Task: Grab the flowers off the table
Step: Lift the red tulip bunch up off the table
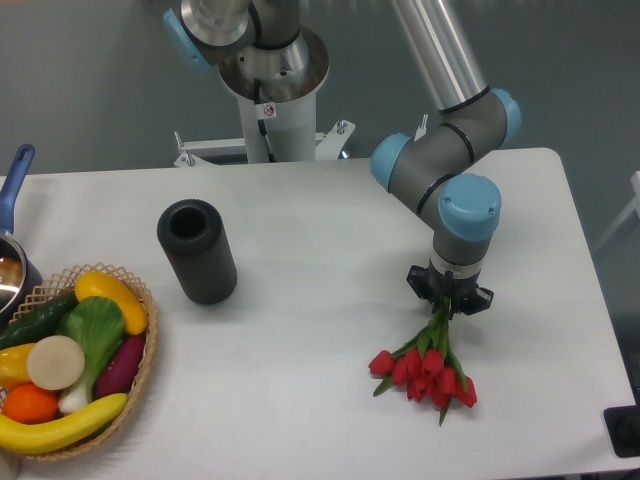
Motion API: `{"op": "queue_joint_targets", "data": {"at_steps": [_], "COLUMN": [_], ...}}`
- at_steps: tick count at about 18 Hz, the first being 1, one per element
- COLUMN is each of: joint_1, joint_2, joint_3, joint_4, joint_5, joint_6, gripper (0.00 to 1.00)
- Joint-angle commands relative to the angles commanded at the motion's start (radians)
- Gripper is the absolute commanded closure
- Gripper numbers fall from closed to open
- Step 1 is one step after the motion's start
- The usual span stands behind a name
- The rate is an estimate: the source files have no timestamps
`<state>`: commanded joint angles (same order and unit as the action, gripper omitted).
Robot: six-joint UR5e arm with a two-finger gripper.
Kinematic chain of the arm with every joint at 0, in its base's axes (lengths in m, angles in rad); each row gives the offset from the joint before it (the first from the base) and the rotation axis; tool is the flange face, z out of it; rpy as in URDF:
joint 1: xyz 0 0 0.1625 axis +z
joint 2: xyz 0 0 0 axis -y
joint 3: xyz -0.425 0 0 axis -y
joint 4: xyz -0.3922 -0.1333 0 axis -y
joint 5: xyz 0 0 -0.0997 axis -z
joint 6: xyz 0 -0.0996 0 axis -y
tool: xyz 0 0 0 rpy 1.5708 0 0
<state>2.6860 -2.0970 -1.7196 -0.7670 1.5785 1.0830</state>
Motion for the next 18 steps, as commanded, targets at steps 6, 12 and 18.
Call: {"op": "queue_joint_targets", "data": {"at_steps": [6,12,18], "joint_1": [0.005,0.054,0.052], "joint_2": [0.011,0.045,0.017], "joint_3": [0.072,0.135,0.307], "joint_4": [-0.008,-0.067,-0.325], "joint_5": [0.012,0.002,0.000], "joint_6": [-0.021,-0.052,-0.051], "gripper": [1.00,1.00,1.00]}}
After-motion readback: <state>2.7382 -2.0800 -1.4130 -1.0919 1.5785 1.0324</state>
